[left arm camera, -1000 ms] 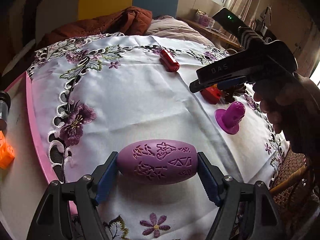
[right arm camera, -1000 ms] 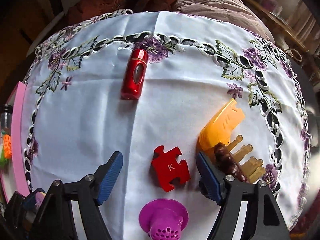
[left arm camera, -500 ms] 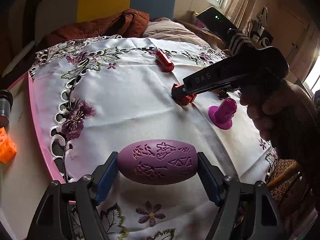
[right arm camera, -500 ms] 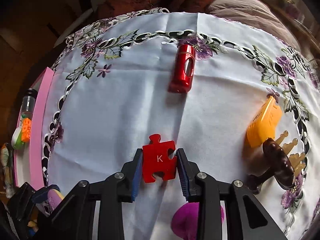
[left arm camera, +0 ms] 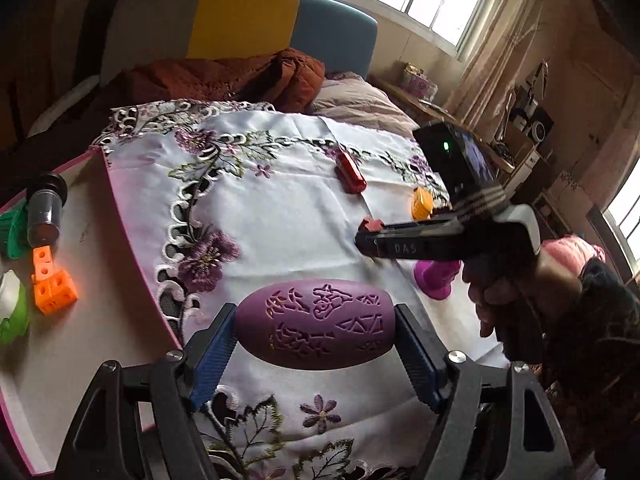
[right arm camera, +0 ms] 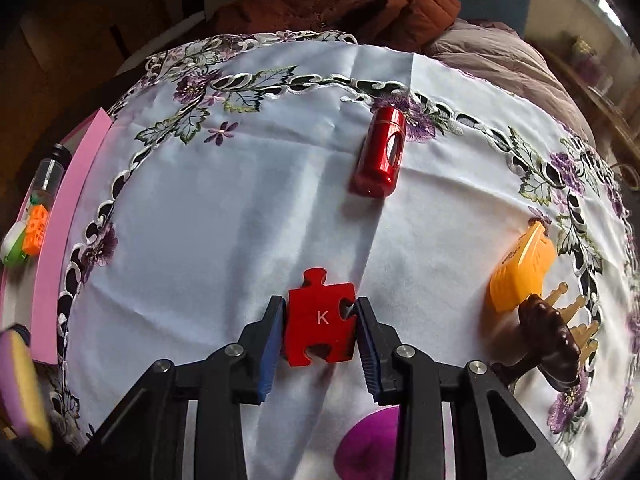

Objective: Organize rigid objects
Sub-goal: 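Carry the purple egg into the pink tray and open the left tool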

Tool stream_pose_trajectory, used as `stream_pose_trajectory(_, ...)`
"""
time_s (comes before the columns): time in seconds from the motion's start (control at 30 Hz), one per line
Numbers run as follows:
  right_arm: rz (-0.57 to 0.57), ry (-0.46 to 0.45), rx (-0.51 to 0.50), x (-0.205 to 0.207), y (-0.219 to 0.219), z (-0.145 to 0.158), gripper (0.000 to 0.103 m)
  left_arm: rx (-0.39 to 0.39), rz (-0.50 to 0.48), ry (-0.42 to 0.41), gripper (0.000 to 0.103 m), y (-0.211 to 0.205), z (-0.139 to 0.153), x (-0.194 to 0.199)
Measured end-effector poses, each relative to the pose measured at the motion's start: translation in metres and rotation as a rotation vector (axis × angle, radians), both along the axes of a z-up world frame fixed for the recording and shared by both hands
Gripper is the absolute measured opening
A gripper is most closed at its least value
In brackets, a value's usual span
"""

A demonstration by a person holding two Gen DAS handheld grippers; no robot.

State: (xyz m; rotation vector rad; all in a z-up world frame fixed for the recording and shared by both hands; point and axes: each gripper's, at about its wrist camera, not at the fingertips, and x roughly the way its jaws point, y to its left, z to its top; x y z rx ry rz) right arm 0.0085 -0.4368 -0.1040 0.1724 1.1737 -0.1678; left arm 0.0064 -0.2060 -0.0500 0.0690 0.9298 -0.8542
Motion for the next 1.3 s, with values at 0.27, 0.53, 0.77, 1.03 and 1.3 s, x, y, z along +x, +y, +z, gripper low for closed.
stream_pose_trajectory(0.27,0.013,-0.003,-0.021,-0.002,-0.001,0.002,0.035,-0.039,0.232,0.007,0.077,0.064,0.017,0.065)
stream_pose_trajectory(0.53,0.033,-0.007,-0.039,0.002,0.002,0.001,0.035,0.001,0.393,0.085,0.077,0.099,-0.009,0.138)
stream_pose_trajectory(0.77,0.043,-0.009,-0.045,0.003,0.002,0.001,0.035,0.039,0.43,0.119,0.077,0.095,-0.032,0.169)
stream_pose_trajectory(1.03,0.05,-0.011,-0.051,0.003,0.002,0.001,0.035,0.074,0.446,0.143,0.078,0.092,-0.042,0.183)
stream_pose_trajectory(1.3,0.066,-0.011,-0.075,0.003,0.005,0.001,0.035,0.081,0.473,0.023,0.078,0.103,-0.014,0.154)
